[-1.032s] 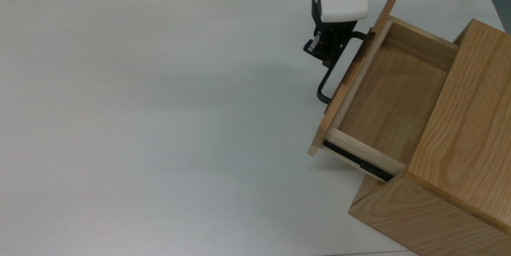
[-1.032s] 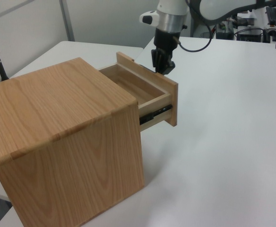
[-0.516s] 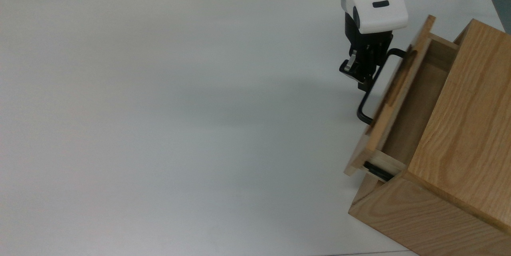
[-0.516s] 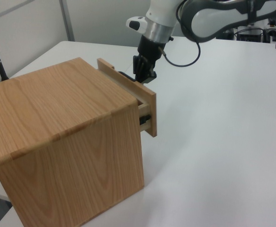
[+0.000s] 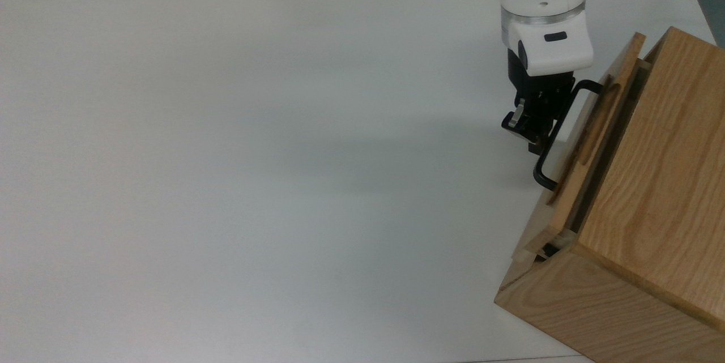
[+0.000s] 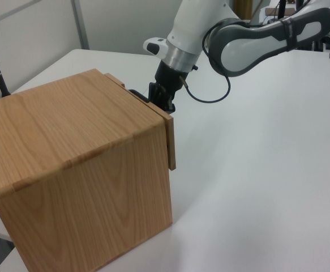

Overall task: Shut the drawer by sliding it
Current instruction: 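Push the drawer front with the gripper into the wooden cabinet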

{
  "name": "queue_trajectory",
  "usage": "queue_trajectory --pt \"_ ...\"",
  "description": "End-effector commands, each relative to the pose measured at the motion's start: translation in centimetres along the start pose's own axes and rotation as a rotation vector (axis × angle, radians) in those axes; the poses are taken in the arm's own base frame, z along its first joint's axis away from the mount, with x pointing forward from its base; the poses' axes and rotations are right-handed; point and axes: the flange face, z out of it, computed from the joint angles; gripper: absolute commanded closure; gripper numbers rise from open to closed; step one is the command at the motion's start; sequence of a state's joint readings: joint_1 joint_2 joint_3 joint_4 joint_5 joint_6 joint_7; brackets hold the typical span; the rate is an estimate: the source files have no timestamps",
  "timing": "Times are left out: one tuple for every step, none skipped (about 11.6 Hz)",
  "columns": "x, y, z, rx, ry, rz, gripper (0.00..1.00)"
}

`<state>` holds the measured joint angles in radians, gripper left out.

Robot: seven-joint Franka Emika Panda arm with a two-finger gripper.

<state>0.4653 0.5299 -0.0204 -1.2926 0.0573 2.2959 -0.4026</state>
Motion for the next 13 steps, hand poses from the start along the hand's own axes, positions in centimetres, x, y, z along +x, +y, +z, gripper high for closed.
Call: queue_trajectory --pt "1.6 -1.5 0.3 -0.006 0.068 0.05 1.0" --pt "1.6 -1.8 1.0 -0.006 0.074 0.049 1.0" --pt "1.9 -2.1 1.3 -0.011 0.093 0.061 1.0" --pt "2.1 -2.1 1.4 -0.016 0.112 0.077 1.0" --pt "2.3 -2.2 1.6 -0.017 0.117 0.081 1.0" --pt "3.0 -3.0 2.2 -0.014 0.127 0.074 1.0" --pt "3.3 -3.0 2.6 -0.014 0.132 0.082 1.0" --pt "3.4 -3.2 2.8 -0.013 0.133 0.09 1.0" --pt "3.5 -3.2 2.7 -0.015 0.144 0.092 1.0" --pt "3.5 -3.2 2.6 -0.014 0.145 0.112 1.0" --pt "3.6 -3.2 2.2 -0.014 0.147 0.124 1.0" --pt "3.6 -3.0 1.3 -0.015 0.148 0.127 1.0" --pt "3.1 -2.3 -0.1 -0.011 0.129 0.138 1.0"
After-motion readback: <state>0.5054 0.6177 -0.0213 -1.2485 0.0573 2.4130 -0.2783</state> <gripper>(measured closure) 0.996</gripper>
